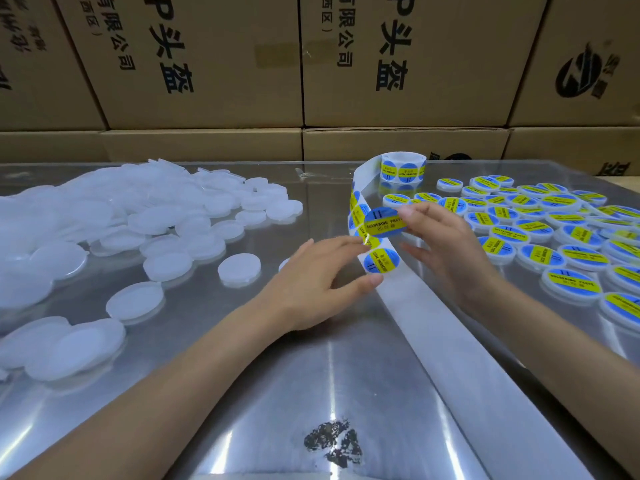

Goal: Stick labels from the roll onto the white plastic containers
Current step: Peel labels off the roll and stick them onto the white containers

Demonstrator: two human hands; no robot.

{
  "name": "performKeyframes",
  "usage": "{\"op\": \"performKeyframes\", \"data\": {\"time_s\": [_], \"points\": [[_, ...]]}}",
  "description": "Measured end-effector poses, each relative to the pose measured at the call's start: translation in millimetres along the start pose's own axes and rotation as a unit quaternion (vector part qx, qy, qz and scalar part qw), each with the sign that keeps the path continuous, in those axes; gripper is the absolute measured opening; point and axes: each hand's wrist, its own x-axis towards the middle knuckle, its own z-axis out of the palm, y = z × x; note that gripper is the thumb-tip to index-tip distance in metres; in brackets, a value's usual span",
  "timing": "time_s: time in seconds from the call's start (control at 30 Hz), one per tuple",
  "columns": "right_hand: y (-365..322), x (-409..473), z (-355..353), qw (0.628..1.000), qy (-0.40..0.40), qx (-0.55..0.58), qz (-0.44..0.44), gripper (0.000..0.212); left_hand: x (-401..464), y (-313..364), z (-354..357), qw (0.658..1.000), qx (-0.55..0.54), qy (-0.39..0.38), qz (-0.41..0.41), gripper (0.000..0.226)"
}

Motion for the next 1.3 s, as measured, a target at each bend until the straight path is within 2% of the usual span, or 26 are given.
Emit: {"op": "performKeyframes", "data": {"time_s": [0.07, 0.1, 0.17, 0.23, 0.3, 0.37, 0.47, 0.57, 0.67, 1.0, 1.17, 1.3], "points": [[1.9, 0.7, -1.4, 1.0, -0.002, 0.007, 0.018, 0.014, 0.9, -4.1, -8.1, 0.995, 0.073, 0.059, -0.013, 0.069], [2.8, 1.2, -2.1, 1.0, 0.0, 0.006, 0.023, 0.014, 0.6, -7.6, -11.9, 0.989, 0.121, 0.07, -0.045, 0.074], [4.5, 2.1, -3.4, 1.0, 0.003, -0.008, 0.029, 0.011, -1.2, -16.0, -18.7, 0.965, 0.203, 0.04, -0.159, 0.086], [5.0, 1.8, -4.5, 0.999, -0.004, -0.023, 0.038, 0.006, -3.2, -22.7, -23.9, 0.943, 0.218, 0.009, -0.251, 0.083], [4.8, 1.5, -4.0, 0.998, -0.013, -0.028, 0.048, 0.008, -3.3, -26.3, -28.2, 0.944, 0.186, 0.016, -0.273, 0.071], [4.4, 0.9, -3.1, 0.998, -0.014, -0.034, 0.057, 0.007, -2.8, -26.0, -28.8, 0.956, 0.145, 0.036, -0.252, 0.061], [3.8, 0.9, -1.3, 0.996, -0.014, -0.056, 0.064, 0.005, -2.1, -20.8, -23.4, 0.985, 0.073, 0.076, -0.14, 0.05], [3.9, 1.2, -1.5, 0.995, -0.017, -0.06, 0.073, 0.006, -0.3, -12.7, -19.6, 0.995, -0.011, 0.103, -0.017, 0.057], [4.6, 2.5, -3.1, 0.995, -0.021, -0.046, 0.09, 0.009, 1.3, -7.5, -15.5, 0.99, -0.024, 0.126, 0.052, 0.069], [3.6, 2.2, -4.9, 0.985, -0.047, 0.031, 0.161, 0.035, 1.1, 3.2, -13.5, 0.981, -0.054, 0.163, 0.09, 0.08], [4.7, 2.6, -5.3, 0.984, -0.044, 0.037, 0.171, 0.019, 1.0, 7.1, -13.3, 0.978, -0.068, 0.172, 0.098, 0.081], [4.9, 2.5, -5.2, 0.983, -0.039, 0.03, 0.176, 0.02, 0.8, 7.9, -12.5, 0.976, -0.075, 0.177, 0.1, 0.081]]}}
